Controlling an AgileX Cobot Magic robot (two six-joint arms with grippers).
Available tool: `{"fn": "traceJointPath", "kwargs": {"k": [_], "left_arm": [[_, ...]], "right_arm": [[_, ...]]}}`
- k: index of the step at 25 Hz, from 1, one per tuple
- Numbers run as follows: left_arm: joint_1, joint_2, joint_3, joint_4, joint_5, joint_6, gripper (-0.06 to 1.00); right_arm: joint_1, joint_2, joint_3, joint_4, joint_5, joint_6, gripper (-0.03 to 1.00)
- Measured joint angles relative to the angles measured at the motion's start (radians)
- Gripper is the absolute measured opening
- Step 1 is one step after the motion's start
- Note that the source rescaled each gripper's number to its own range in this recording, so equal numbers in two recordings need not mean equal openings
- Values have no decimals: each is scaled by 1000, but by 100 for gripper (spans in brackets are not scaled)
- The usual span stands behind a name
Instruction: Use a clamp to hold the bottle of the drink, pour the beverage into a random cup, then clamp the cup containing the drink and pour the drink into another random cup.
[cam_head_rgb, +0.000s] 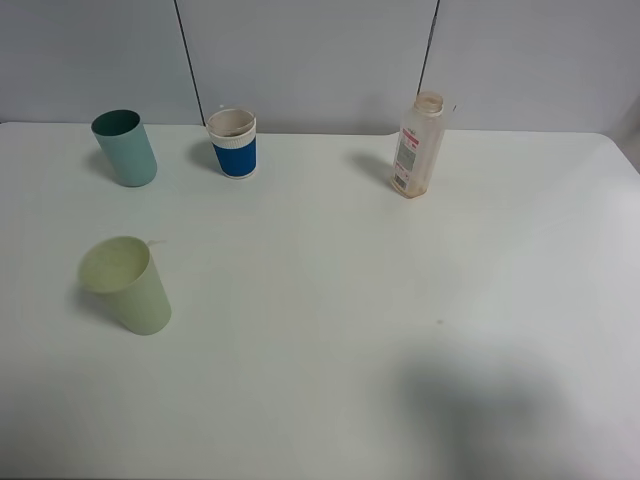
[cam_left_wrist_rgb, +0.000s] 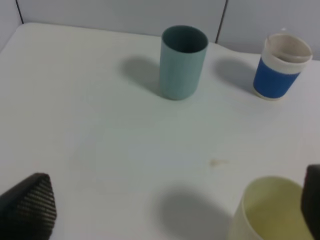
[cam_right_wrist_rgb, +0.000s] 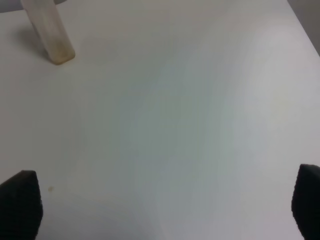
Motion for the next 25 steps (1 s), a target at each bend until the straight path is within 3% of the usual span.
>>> {"fn": "traceJointPath", "kwargs": {"k": [8, 19, 25], "left_arm": [[0, -11, -97, 48, 204, -7, 100], [0, -52, -127, 98, 309, -22, 100], [0, -69, -142, 109, 457, -22, 100]], "right_arm": [[0, 0, 0, 0, 0, 0, 100], [0, 0, 0, 0, 0, 0, 100], [0, 0, 0, 0, 0, 0, 100]]}}
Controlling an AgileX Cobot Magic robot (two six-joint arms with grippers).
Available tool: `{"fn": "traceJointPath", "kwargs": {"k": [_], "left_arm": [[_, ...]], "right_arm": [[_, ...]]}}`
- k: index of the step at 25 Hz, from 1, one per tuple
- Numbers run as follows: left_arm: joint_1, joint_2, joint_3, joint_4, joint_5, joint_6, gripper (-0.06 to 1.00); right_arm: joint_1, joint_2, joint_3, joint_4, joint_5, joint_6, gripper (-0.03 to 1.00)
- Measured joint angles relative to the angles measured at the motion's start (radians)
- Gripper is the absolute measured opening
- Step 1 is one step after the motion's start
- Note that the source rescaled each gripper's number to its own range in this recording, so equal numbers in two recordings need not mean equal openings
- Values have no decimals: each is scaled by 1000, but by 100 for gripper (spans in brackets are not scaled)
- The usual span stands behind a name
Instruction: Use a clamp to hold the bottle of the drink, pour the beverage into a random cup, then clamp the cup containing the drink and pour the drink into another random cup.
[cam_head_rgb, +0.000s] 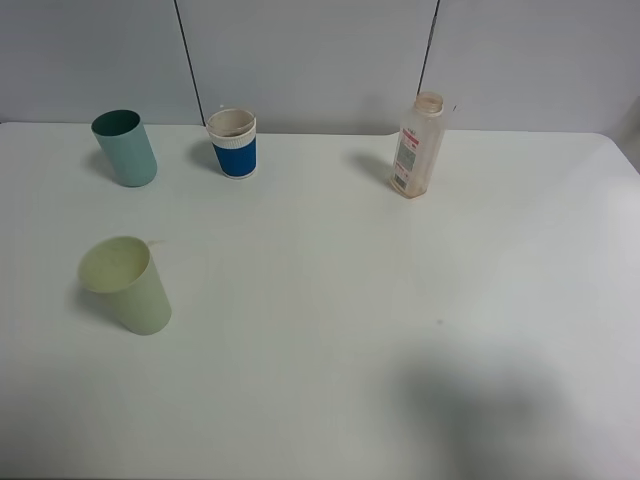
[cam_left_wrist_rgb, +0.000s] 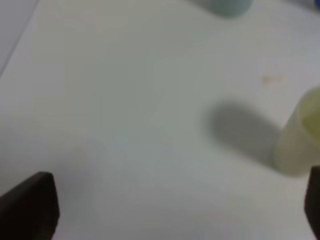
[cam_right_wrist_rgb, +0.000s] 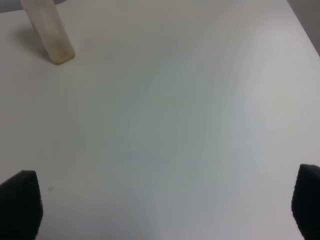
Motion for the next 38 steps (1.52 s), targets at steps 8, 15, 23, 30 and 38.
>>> {"fn": "traceJointPath", "kwargs": {"k": [8, 15, 23, 30, 38], "left_arm": [[0, -44, 32, 14, -8, 0, 99], [46, -61, 43, -24, -29, 39, 77], [83, -61, 43, -60, -33, 91, 72], [83, -61, 43, -61, -33, 94, 94], [83, -61, 43, -61, -33, 94, 96]], "right_arm": [[0, 0, 0, 0, 0, 0, 100], [0, 0, 0, 0, 0, 0, 100], [0, 0, 0, 0, 0, 0, 100], [0, 0, 0, 0, 0, 0, 100], [0, 0, 0, 0, 0, 0, 100]]}}
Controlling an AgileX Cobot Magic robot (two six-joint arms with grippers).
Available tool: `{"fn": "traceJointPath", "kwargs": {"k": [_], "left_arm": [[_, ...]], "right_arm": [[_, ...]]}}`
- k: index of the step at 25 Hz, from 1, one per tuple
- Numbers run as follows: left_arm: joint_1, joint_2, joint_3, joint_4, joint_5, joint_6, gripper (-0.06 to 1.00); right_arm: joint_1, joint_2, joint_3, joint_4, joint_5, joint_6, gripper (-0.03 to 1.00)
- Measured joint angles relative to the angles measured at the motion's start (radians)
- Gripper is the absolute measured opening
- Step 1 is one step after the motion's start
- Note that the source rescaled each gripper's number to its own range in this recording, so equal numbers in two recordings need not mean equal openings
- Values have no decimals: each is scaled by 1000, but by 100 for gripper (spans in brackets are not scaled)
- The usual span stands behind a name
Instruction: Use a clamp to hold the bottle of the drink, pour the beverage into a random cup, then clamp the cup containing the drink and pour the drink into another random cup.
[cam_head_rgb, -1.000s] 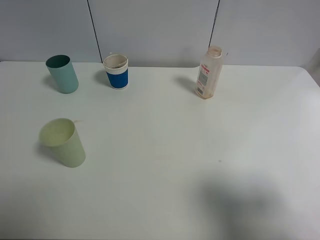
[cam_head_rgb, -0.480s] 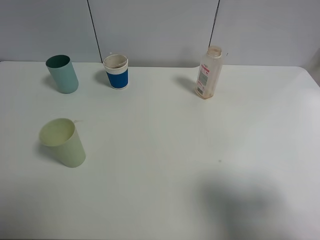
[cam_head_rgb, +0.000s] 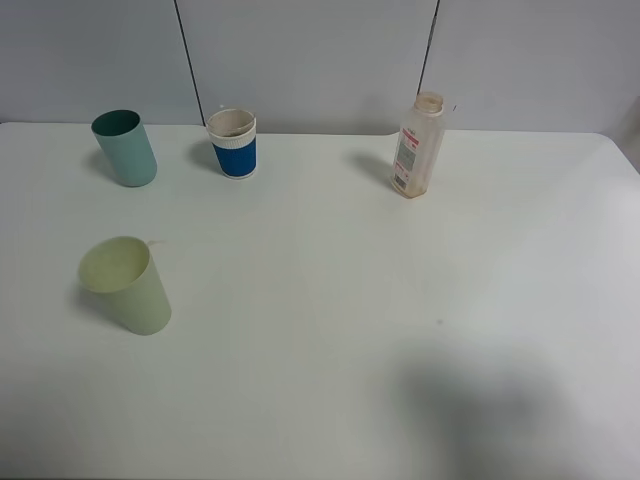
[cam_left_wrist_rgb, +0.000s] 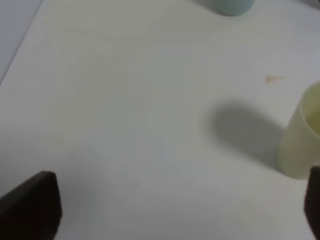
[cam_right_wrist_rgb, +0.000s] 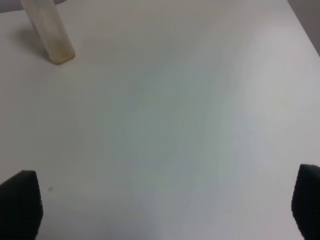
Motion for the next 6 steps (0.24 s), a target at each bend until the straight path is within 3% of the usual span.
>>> {"fn": "traceJointPath", "kwargs": {"k": [6], "left_arm": [[0, 0, 0, 0, 0, 0, 96]], "right_arm": [[0, 0, 0, 0, 0, 0, 100]]}}
